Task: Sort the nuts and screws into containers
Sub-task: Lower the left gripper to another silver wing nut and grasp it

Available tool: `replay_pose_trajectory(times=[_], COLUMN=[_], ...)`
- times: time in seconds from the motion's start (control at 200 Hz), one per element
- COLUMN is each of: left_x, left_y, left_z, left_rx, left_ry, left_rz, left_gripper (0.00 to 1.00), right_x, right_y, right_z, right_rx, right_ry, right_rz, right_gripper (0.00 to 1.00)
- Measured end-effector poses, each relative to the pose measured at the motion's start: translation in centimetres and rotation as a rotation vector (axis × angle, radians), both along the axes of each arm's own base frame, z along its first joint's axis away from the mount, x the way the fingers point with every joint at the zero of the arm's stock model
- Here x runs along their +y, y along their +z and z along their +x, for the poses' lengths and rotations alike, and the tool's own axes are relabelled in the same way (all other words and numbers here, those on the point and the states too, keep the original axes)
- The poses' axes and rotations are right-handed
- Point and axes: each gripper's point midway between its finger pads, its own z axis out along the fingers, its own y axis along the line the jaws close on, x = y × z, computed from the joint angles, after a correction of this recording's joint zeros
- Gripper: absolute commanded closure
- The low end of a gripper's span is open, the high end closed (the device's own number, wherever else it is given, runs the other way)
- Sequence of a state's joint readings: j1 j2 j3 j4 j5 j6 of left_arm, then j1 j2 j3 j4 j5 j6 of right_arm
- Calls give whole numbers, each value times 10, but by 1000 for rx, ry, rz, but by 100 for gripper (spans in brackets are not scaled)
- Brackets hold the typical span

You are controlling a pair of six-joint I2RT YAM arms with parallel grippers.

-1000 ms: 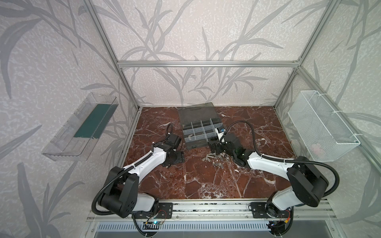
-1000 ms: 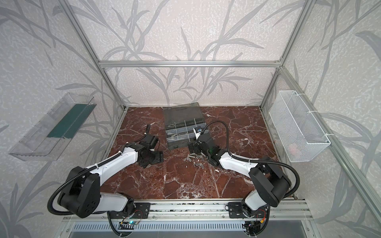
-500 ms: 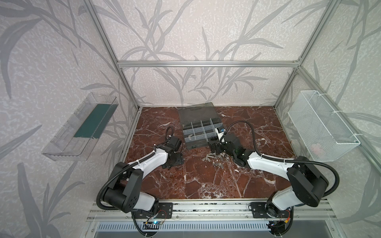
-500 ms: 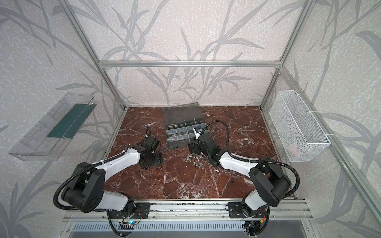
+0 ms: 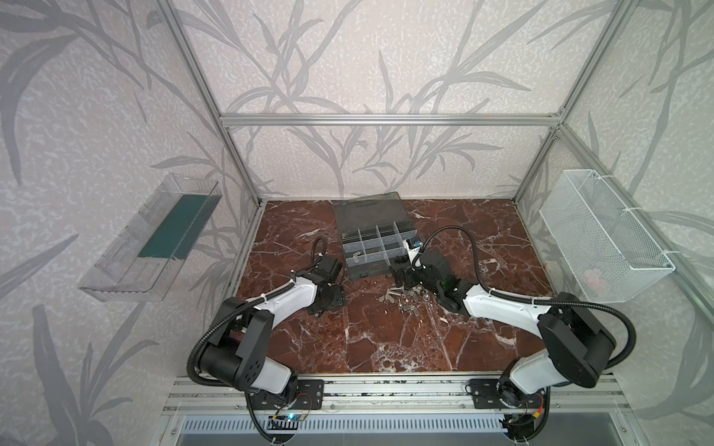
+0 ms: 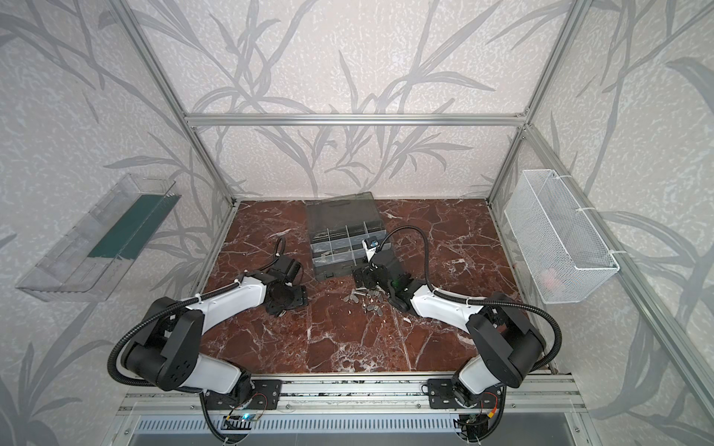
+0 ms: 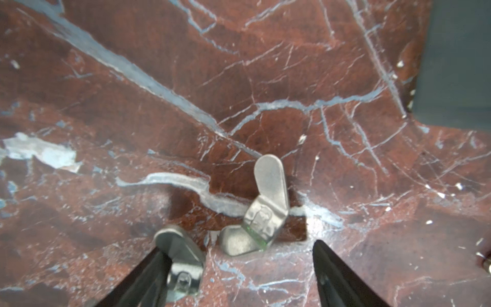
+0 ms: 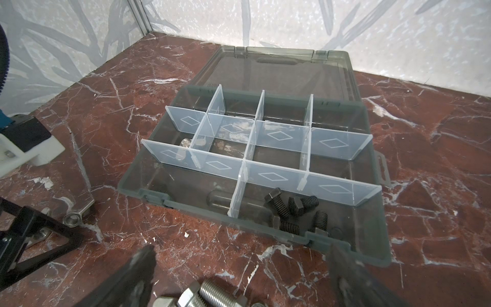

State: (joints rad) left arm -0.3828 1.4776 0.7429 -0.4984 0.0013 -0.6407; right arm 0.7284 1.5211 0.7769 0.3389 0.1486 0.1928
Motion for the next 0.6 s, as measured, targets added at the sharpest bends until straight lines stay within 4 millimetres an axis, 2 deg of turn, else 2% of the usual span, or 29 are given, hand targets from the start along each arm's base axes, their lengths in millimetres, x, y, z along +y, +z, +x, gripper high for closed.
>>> replay_pose_trajectory(times=[0.45,0.6], left_x=[-8,-9], left_y=[1,0], left_z=[6,8], left_rx=[-27,-33], left_ry=[-1,-3], left_rz=[-24,-28], left_gripper=[37,51], right_x=[0,0], right_y=[0,0], right_z=[0,0], right_rx=[1,1], right_ry=[-1,-1], right_rz=[1,1], right_gripper=[1,1])
